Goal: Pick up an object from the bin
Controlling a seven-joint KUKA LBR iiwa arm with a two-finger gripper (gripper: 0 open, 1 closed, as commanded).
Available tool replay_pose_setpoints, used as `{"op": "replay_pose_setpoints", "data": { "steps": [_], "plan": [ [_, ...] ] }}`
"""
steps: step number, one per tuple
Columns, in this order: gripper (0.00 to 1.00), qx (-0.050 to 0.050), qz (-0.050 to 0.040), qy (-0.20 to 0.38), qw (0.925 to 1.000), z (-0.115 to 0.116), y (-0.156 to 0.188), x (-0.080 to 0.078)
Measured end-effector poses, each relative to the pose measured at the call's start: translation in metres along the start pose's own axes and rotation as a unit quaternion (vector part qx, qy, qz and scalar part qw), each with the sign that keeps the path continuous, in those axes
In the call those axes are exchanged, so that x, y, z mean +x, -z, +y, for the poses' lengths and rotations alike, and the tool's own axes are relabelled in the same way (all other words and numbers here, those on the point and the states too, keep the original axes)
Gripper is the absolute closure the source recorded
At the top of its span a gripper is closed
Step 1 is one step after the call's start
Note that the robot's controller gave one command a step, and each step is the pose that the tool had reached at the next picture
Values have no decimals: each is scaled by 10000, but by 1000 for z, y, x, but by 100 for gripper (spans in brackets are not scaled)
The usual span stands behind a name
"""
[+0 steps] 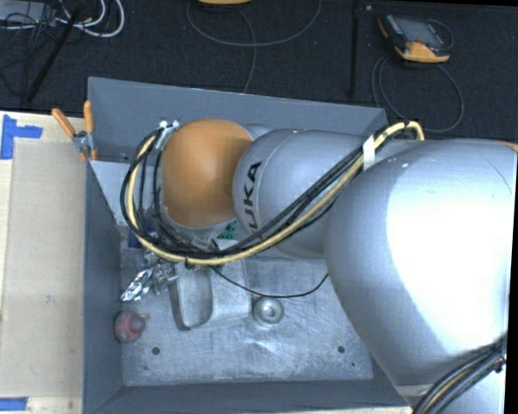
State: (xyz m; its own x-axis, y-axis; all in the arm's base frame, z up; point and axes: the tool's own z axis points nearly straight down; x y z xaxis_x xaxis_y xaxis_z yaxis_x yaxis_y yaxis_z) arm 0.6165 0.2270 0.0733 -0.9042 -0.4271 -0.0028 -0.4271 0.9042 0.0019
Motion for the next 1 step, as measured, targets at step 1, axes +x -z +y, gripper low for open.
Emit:
{"op": "replay_pose_setpoints", "data": {
  "steps": [1],
  "plan": [
    [100, 13, -35, -9, 10000, 0, 79, -3]
  ]
}}
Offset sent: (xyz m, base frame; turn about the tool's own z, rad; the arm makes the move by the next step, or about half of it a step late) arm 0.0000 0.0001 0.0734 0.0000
